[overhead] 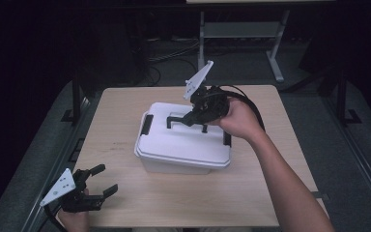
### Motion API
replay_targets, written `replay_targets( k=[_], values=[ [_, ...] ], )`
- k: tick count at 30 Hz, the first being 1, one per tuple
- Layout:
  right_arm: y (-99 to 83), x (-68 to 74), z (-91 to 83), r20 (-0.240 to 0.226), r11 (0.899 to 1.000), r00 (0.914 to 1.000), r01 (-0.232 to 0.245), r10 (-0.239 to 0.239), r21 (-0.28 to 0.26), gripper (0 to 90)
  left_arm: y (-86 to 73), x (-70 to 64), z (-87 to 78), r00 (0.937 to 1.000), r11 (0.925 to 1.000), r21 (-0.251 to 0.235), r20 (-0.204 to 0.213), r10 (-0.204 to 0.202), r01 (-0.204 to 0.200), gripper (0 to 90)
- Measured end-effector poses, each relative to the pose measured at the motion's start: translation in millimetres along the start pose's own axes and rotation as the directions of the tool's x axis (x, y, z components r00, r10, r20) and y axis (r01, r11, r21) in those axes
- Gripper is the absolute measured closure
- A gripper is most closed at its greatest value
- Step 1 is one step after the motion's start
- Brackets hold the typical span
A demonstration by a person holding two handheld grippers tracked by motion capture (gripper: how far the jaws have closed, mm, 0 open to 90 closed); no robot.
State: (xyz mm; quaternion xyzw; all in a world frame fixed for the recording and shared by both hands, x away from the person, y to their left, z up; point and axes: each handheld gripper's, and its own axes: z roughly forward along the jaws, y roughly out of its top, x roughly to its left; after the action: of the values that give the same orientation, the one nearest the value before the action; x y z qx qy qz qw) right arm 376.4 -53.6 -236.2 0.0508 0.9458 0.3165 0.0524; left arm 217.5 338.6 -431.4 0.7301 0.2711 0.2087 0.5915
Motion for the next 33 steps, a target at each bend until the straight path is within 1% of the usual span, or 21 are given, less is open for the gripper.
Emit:
replay_targets(
  k=[9,14,24,33],
  values=[
    [12.2,-5.7,11.9,-0.011,1.0,0.9997,0.02,-0.02,0.012,84.4,-0.2,0.5,-0.9,1.0,1.0,-0.002,0.001,-0.006,0.006,15.7],
    [15.8,-11.3,22.4,-0.028,0.999,0.9993,0.025,-0.025,0.021,84.3,-0.6,0.4,-1.8,1.0,1.0,-0.006,-0.002,-0.004,0.004,15.7],
    [18.2,-23.9,37.5,-0.042,0.999,0.9987,0.03,-0.028,0.031,84.3,-1.1,1.7,-2.4,0.9999,0.9999,-0.007,-0.005,-0.009,0.009,15.7],
    [14.9,-33.3,49.4,-0.049,0.999,0.9986,0.02,-0.018,0.042,84.3,-1.5,2.7,-3.5,0.9999,0.9998,-0.012,-0.008,-0.014,0.014,15.7]
  ],
)
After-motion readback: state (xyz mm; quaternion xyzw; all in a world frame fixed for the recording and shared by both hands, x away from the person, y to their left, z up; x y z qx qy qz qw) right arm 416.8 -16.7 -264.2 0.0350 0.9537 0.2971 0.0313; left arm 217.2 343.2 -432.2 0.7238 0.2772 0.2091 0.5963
